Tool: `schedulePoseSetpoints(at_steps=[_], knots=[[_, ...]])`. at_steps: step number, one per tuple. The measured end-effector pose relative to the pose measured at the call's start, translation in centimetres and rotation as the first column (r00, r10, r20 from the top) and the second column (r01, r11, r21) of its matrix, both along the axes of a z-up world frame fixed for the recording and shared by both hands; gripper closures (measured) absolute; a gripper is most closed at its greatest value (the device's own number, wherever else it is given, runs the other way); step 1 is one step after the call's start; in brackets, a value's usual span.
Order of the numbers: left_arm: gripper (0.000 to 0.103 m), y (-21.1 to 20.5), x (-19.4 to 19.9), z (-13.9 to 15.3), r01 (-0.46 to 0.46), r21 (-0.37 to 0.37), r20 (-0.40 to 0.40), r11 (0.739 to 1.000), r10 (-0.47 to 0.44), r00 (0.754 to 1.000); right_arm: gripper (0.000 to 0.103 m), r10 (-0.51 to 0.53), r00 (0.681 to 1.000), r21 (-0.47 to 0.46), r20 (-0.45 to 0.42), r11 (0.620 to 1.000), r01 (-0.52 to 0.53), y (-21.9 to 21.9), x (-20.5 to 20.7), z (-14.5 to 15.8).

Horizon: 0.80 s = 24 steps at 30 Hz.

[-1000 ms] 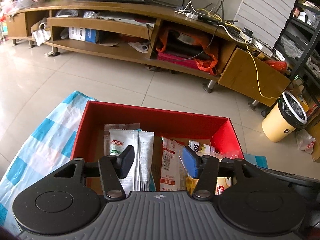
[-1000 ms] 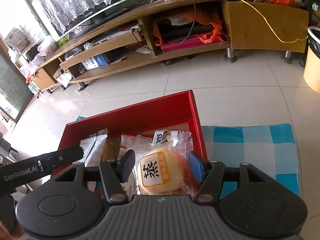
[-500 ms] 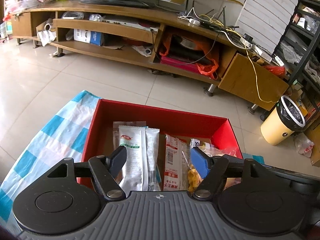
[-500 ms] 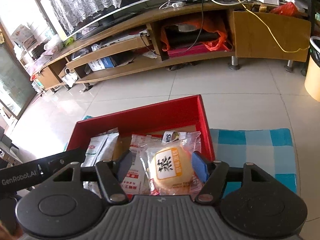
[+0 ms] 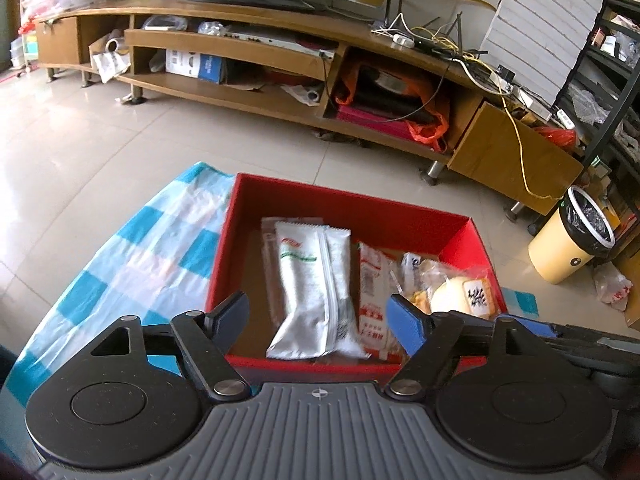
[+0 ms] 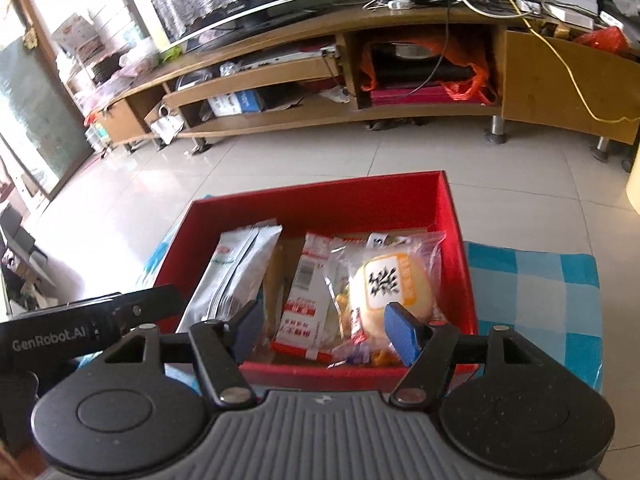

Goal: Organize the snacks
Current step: 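Move both tools back toward the sausage pack and Trolli bag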

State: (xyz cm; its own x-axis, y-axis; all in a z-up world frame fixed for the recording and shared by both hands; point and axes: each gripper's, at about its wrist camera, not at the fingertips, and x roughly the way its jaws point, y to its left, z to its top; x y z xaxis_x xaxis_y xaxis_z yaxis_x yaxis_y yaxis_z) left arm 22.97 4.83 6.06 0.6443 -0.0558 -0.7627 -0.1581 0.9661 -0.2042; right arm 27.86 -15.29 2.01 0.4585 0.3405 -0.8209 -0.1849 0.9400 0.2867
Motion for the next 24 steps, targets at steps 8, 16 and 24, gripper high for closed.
schedulePoseSetpoints(at_steps=[8,16,24], knots=[[0.017,1.8,-1.7,-0.4,-0.026,0.017,-0.025,1.0,0.027,0.999,0.036,0.064,0.998,-0.033,-0.027,0.997,-0.064,1.3,-1.5,-0.7],[0.014,3.7,-4.2,-1.7,-0.036,0.073,-0.075,0.997,0.041,0.996,0.03,0.129,0.991,-0.066,-0.045,0.989,-0.131,2.1,-3.3,-1.2],[0.009,5.9,-5.2,-4.3,-0.047,0.072,-0.174,0.996,0.059,0.983,0.029,0.163,0.984,-0.078,-0.073,0.983,-0.168,2.7,-4.5,-1.8]])
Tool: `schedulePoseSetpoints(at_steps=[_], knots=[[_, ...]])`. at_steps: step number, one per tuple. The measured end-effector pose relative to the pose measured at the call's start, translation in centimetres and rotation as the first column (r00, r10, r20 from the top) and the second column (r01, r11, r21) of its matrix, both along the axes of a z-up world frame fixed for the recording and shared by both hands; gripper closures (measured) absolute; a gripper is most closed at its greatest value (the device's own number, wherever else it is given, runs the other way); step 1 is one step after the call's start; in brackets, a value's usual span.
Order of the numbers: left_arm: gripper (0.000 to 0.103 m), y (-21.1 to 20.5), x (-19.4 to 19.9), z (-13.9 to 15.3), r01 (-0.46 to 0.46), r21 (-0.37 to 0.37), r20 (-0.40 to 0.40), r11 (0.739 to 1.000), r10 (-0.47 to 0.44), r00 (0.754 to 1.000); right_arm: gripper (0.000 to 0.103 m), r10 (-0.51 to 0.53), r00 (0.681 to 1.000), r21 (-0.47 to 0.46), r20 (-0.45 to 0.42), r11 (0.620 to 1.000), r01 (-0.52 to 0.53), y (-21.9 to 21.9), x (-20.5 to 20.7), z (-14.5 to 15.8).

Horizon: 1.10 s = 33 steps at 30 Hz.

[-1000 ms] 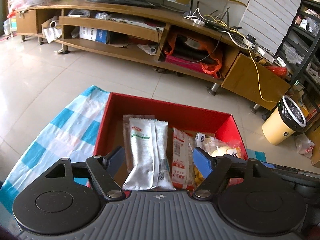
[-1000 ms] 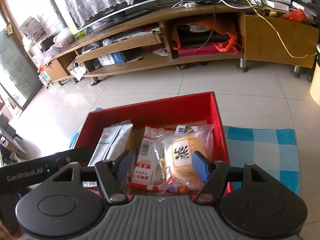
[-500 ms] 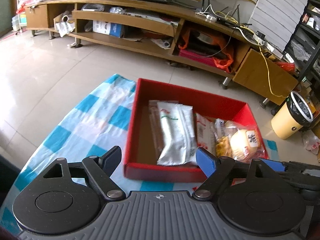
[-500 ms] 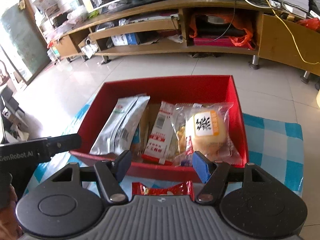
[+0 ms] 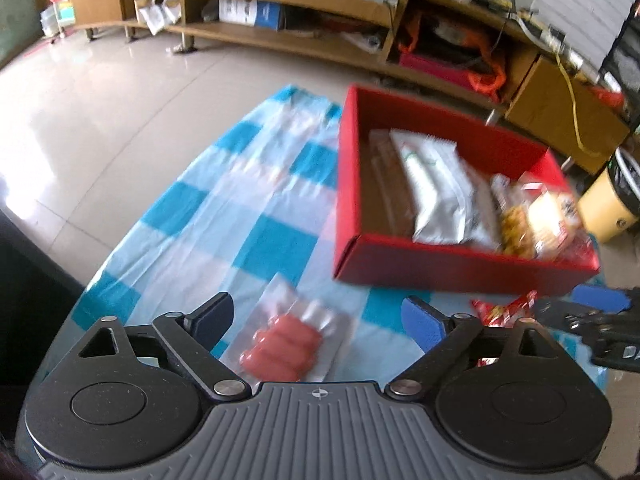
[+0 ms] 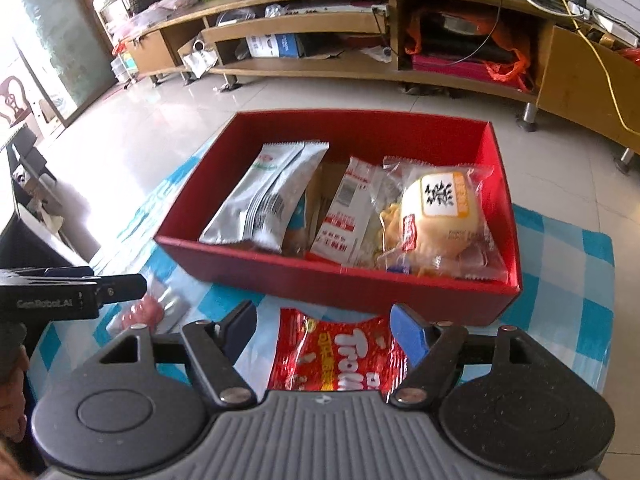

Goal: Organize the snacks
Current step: 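Move both tools back toward the sausage pack and Trolli bag, then grasp the sausage vacuum pack with the left gripper while the right gripper grasps the red Trolli bag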

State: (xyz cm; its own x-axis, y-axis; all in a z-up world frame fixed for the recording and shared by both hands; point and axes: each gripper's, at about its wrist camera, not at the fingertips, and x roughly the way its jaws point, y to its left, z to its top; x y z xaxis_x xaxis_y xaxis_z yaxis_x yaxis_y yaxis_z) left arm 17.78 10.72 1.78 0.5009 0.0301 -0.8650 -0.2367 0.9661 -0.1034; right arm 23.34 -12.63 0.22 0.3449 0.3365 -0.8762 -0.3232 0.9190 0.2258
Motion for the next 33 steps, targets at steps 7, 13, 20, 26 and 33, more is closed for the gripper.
schedulePoseSetpoints(at_steps=[7,13,20,26,33], knots=[[0.008,0.2,-0.1,-2.6,0.061,0.051,-0.068,0.997,-0.057,0.996,0.029,0.008,0.999,0.001,-0.031,1.0,-0.008,-0.4,-0.2,-0.6],[0.007,-0.8,0.5,-4.0,0.131,0.085,-0.104,0.988,-0.122,0.987,0.028,0.012,0.999,-0.009,-0.051,1.0,-0.012,-0.3,-0.2,-1.3],[0.023,-1.2,-0.1,-5.4,0.177,0.102,-0.144,0.979,-0.161,0.976,0.022,0.017,0.998,-0.012,-0.063,1.0,-0.017,-0.3,-0.2,-1.6],[0.029,-1.2,-1.7,-5.0,0.166,0.063,-0.136,0.984,-0.156,0.978,0.022,0.006,0.997,-0.026,-0.076,1.0,-0.008,-0.7,-0.7,-2.0],[0.029,-1.9,-3.0,-4.3,0.149,0.033,-0.118,0.988,-0.144,0.982,0.022,-0.007,0.995,-0.044,-0.095,0.999,0.003,-1.1,-0.9,-2.7]])
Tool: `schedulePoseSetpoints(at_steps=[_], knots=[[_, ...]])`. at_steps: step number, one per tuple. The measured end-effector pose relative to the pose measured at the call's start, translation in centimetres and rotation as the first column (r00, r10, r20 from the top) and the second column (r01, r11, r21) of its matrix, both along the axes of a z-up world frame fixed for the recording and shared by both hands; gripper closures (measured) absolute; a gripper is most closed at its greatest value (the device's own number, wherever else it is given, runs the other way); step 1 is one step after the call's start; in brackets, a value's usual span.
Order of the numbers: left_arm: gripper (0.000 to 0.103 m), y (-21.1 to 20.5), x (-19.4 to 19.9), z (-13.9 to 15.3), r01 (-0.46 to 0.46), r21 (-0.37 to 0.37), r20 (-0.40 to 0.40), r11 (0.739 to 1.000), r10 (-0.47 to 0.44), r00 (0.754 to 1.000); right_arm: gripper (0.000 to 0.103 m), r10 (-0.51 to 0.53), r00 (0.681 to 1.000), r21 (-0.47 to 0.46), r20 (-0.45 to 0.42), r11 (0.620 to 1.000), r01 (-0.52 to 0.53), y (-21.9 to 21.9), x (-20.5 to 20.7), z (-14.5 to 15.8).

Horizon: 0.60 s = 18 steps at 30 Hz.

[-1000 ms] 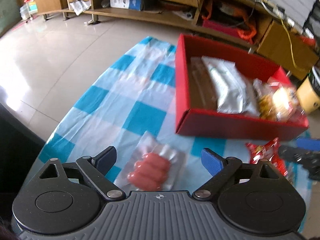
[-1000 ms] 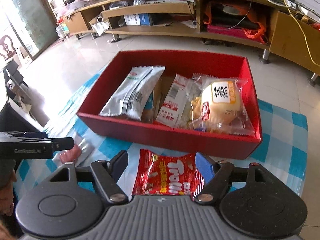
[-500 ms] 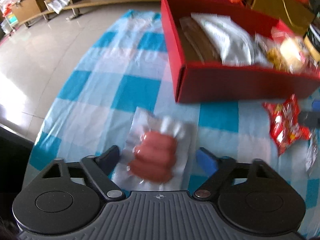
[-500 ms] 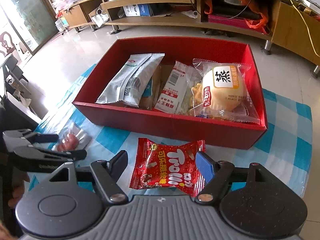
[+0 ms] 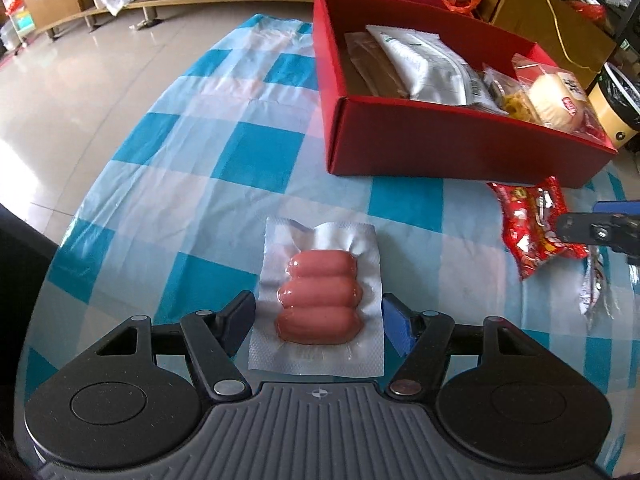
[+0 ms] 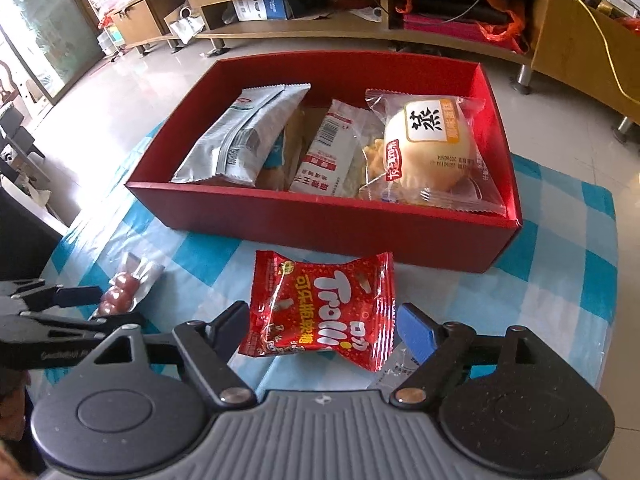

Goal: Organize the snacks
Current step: 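Grasp the sausage vacuum pack with the left gripper while the right gripper grasps the red Trolli bag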

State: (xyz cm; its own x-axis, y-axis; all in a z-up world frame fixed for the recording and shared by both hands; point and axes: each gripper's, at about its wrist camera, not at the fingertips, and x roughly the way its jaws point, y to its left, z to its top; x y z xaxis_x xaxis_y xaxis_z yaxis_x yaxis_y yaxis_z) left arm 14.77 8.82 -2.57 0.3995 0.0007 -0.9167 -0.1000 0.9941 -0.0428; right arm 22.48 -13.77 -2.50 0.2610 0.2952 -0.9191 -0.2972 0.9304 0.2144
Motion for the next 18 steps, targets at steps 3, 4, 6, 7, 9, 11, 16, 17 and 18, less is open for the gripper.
schedulePoseSetpoints(at_steps=[3,4,6,7,9,11,16,17,18], knots=[[0.029,-0.5,-0.5,0.4,0.012,-0.016,0.014,1.0,-0.012,1.0,0.022,-0.004,1.0,0.001,-0.003,1.0,0.004,0.1,0.4,-0.4],[0.029,-0.7,-0.6,0.4,0.017,-0.025,0.015,1.0,-0.016,1.0,0.022,-0.004,1.0,0.003,-0.008,1.0,0.004,0.2,0.6,-0.5],[0.029,-0.9,-0.9,0.2,0.019,-0.036,0.011,0.999,-0.018,1.0,0.022,-0.003,1.0,0.004,-0.011,1.0,0.003,0.5,0.9,-0.8],[0.029,-0.9,-1.0,0.1,0.021,-0.037,0.007,0.999,-0.021,1.0,0.022,-0.002,1.0,0.005,-0.02,1.0,0.002,0.6,1.2,-1.1],[0.029,-1.2,-1.0,-0.3,0.03,-0.031,-0.006,0.999,-0.03,1.0,0.021,-0.01,0.999,0.017,-0.038,1.0,0.01,0.7,1.6,-1.7],[0.029,-1.3,-1.0,-0.5,0.035,-0.02,-0.005,0.999,-0.035,0.999,0.021,-0.018,0.998,0.024,-0.058,1.0,0.019,0.9,2.0,-2.4],[0.025,-1.7,-0.8,-0.6,0.048,-0.011,-0.001,0.999,-0.048,0.999,0.008,-0.001,0.999,-0.004,-0.053,1.0,0.0,1.5,2.6,-3.4],[0.025,-1.8,-0.8,-0.7,0.051,-0.012,0.001,0.999,-0.051,0.999,0.006,0.005,0.999,-0.011,-0.05,1.0,-0.006,1.6,2.6,-3.6],[0.024,-1.8,-0.8,-0.7,0.054,-0.011,0.002,0.998,-0.054,0.999,0.003,0.009,0.999,-0.016,-0.05,1.0,-0.01,1.7,2.7,-3.8]])
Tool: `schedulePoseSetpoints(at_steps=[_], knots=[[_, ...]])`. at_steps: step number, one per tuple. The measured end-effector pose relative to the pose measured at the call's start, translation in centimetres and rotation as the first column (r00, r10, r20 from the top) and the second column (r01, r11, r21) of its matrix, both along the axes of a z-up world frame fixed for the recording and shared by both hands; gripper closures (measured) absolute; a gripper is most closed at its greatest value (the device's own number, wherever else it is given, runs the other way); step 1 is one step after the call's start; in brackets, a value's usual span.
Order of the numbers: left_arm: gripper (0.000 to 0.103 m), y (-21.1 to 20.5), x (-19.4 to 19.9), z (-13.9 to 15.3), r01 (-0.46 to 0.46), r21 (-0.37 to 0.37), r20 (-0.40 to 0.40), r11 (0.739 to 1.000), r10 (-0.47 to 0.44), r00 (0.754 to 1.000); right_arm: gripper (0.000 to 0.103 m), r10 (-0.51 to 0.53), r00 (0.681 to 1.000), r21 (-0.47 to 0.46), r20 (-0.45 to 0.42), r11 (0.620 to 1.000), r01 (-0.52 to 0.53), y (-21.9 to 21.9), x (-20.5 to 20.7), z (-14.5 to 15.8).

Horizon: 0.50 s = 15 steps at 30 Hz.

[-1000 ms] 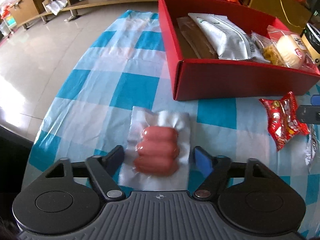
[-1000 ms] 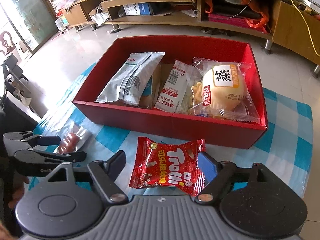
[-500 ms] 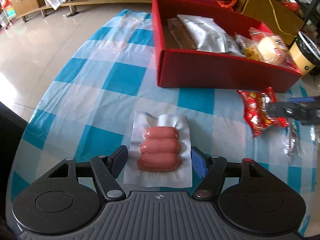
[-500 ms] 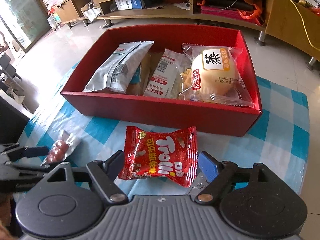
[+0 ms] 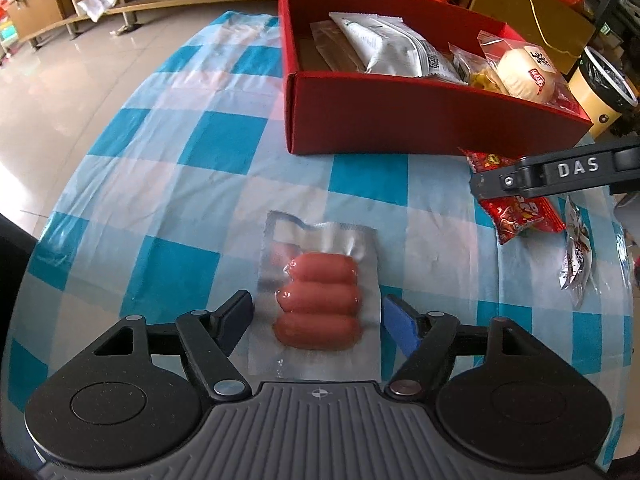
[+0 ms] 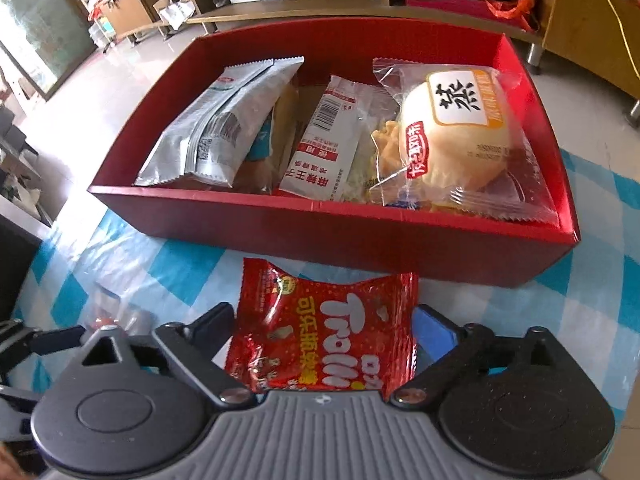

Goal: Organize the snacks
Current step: 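Grasp the sausage vacuum pack with the left gripper while the right gripper grasps the red Trolli bag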

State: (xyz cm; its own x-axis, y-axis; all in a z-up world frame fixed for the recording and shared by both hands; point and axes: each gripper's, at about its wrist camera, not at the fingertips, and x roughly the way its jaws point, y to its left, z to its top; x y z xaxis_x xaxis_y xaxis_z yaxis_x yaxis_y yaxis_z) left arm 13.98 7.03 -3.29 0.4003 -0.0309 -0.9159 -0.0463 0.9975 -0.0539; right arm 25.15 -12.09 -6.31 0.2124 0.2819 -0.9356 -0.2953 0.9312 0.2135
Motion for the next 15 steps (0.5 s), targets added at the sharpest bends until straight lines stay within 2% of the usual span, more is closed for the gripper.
schedulePoseSetpoints(at_steps=[7,10,13,15], knots=[[0.018,-0.1,0.1,-0.2,0.009,-0.007,0.01,1.0,-0.009,1.0,0.0,0.012,1.0,-0.037,0.017,0.999,-0.012,0.6,-0.5,-0.9],[0.013,-0.2,0.4,-0.5,-0.009,0.04,0.016,0.999,0.008,1.0,0.0,0.048,0.998,-0.084,0.031,0.995,-0.045,1.6,-1.1,-1.0],[0.014,-0.4,0.6,-0.8,-0.02,0.081,0.016,0.997,0.018,1.0,0.001,0.092,0.995,-0.109,0.047,0.99,-0.086,1.9,-1.5,-0.8],[0.02,-0.5,0.7,-0.5,-0.022,0.076,0.019,0.997,0.02,1.0,0.013,0.091,0.995,-0.094,0.047,0.992,-0.087,1.5,-1.6,-0.2]])
